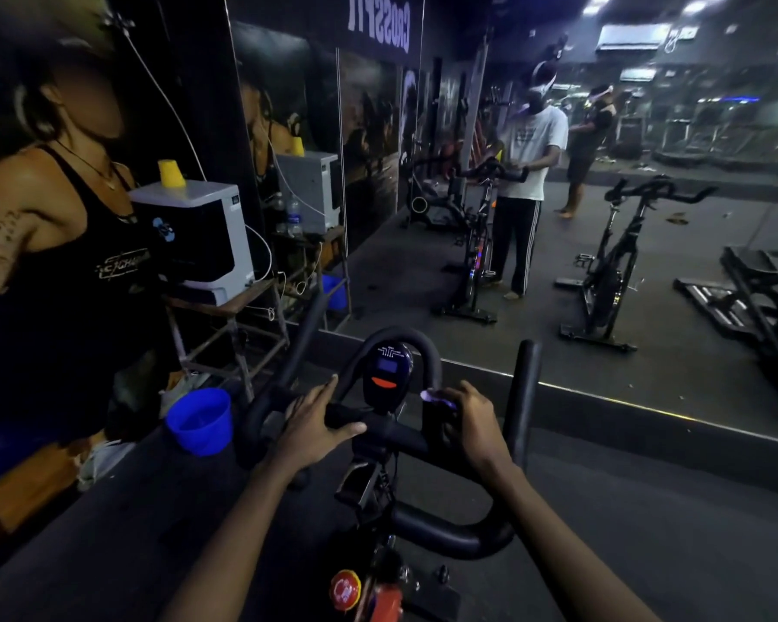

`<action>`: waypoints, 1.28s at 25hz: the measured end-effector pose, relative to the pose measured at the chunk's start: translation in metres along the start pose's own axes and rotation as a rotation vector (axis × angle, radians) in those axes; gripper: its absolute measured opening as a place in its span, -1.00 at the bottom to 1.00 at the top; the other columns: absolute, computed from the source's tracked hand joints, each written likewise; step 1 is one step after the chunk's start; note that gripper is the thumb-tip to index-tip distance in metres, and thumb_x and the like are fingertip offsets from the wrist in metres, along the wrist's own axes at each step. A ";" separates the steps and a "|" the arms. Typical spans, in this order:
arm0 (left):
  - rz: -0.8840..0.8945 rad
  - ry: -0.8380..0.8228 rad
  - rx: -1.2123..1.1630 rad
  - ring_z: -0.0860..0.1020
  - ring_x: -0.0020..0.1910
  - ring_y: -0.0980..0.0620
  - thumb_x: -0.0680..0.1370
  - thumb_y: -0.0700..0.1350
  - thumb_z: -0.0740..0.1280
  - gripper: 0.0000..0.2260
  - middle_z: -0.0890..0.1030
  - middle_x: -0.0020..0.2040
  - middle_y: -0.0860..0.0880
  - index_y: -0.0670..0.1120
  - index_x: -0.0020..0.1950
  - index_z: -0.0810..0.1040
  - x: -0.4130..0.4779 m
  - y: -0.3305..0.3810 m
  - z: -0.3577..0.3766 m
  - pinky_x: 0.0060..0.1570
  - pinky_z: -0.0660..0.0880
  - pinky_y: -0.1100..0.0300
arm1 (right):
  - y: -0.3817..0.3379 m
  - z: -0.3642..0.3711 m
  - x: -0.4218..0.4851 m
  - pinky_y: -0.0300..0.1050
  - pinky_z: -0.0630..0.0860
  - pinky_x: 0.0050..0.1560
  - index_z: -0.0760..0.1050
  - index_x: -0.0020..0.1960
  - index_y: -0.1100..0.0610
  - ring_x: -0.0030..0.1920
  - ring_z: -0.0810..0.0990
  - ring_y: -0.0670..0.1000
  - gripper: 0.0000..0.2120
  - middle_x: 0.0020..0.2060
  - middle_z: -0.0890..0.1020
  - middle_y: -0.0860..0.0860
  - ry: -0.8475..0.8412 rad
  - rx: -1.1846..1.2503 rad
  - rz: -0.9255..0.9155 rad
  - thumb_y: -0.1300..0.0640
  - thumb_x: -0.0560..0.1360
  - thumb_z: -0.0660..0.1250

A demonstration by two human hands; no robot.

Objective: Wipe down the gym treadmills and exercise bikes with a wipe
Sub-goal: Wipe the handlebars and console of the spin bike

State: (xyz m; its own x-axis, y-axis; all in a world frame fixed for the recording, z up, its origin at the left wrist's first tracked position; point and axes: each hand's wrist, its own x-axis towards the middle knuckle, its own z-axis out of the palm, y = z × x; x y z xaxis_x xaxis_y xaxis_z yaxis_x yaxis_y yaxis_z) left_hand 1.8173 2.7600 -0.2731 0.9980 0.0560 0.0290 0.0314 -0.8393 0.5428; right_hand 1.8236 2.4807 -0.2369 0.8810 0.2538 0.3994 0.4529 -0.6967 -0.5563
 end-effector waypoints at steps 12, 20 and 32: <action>0.061 -0.013 0.006 0.10 0.56 -0.01 0.22 0.61 0.07 0.06 0.21 0.56 -0.10 0.15 0.60 -0.09 0.001 -0.002 -0.007 0.50 -0.12 0.02 | -0.011 0.006 0.054 -0.52 0.32 -0.23 0.68 0.05 0.04 -0.19 0.53 -0.10 -0.78 -0.15 0.51 -0.07 0.125 -0.065 0.085 0.28 0.47 0.43; 0.056 -0.016 -0.011 0.11 0.56 0.02 0.16 0.66 -0.02 0.10 0.23 0.55 -0.09 0.17 0.60 -0.08 -0.001 -0.002 -0.010 0.50 -0.13 0.03 | -0.031 0.003 0.085 -0.01 0.49 -0.26 0.70 -0.07 0.16 -0.27 0.57 0.09 -0.91 -0.26 0.53 0.09 0.162 -0.122 0.043 0.18 0.50 0.42; 0.059 -0.050 -0.125 0.04 0.57 0.07 0.29 0.56 0.17 -0.05 0.18 0.58 -0.05 0.24 0.58 -0.07 0.004 -0.010 -0.008 0.51 -0.19 0.06 | -0.037 0.010 0.137 -0.10 0.45 -0.29 0.62 -0.22 0.09 -0.24 0.62 -0.05 -0.90 -0.32 0.63 0.05 0.052 -0.176 0.051 0.09 0.44 0.43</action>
State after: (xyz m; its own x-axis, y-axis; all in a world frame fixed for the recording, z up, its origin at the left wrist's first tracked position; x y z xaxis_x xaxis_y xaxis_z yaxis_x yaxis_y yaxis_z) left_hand 1.8207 2.7729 -0.2718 0.9995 -0.0210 0.0235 -0.0312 -0.7661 0.6419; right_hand 1.9292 2.5477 -0.1691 0.8919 0.1833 0.4135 0.3727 -0.8158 -0.4423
